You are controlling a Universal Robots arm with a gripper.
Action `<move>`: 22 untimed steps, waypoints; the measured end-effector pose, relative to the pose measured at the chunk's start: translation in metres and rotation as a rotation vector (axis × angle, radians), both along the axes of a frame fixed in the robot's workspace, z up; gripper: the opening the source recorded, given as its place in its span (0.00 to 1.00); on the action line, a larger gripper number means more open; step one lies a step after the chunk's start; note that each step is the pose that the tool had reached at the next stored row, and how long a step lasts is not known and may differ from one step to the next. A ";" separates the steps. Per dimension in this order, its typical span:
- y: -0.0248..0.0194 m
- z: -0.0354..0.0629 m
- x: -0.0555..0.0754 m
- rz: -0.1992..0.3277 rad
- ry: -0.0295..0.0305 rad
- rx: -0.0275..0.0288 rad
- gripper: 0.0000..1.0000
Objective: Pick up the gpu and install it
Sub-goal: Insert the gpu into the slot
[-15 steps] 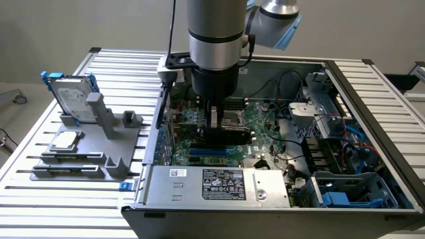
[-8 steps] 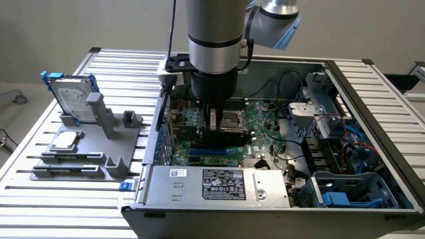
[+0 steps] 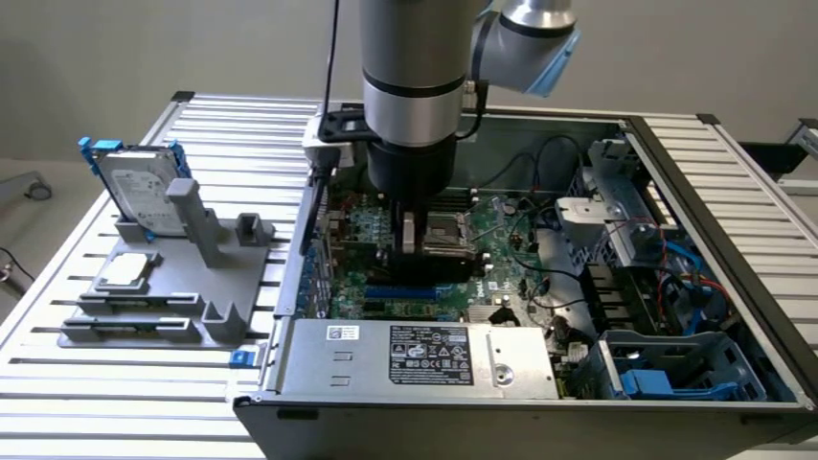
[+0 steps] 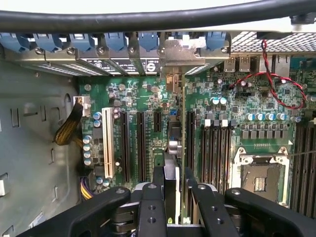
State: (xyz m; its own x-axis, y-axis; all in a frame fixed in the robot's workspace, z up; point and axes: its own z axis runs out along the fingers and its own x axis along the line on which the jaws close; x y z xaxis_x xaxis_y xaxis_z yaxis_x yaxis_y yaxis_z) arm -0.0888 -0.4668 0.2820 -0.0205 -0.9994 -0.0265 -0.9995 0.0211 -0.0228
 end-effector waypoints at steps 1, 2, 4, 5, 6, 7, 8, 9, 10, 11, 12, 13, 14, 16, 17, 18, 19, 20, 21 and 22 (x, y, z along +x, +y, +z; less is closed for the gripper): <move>0.0000 -0.0006 0.000 0.000 0.0016 -0.0001 0.27; 0.0000 -0.0013 0.000 0.000 0.0033 0.0002 0.27; 0.0000 -0.0027 0.000 0.000 0.0056 0.0004 0.27; 0.0000 -0.0033 0.000 -0.001 0.0062 0.0005 0.27; 0.0000 -0.0034 0.000 -0.001 0.0068 0.0003 0.27; -0.0001 -0.0035 0.000 -0.001 0.0074 0.0002 0.27; -0.0001 -0.0036 0.000 -0.001 0.0078 0.0004 0.27; 0.0000 -0.0039 0.000 -0.002 0.0081 0.0007 0.27; 0.0000 -0.0041 0.000 -0.002 0.0087 0.0007 0.27; 0.0000 -0.0043 0.000 -0.002 0.0094 0.0008 0.27; -0.0001 -0.0045 0.000 -0.002 0.0099 0.0008 0.27; -0.0001 -0.0047 0.000 -0.002 0.0104 0.0010 0.27; 0.0000 -0.0050 0.000 -0.002 0.0111 0.0013 0.27; 0.0000 -0.0060 -0.001 -0.003 0.0123 0.0019 0.27; 0.0000 -0.0064 -0.001 -0.003 0.0132 0.0017 0.27; 0.0000 -0.0071 -0.001 -0.003 0.0140 0.0018 0.27; 0.0000 -0.0079 -0.001 -0.003 0.0149 0.0019 0.27; 0.0000 -0.0089 -0.001 -0.003 0.0159 0.0019 0.27; -0.0001 -0.0099 -0.001 -0.003 0.0168 0.0020 0.27; 0.0000 -0.0110 -0.001 -0.003 0.0173 0.0023 0.27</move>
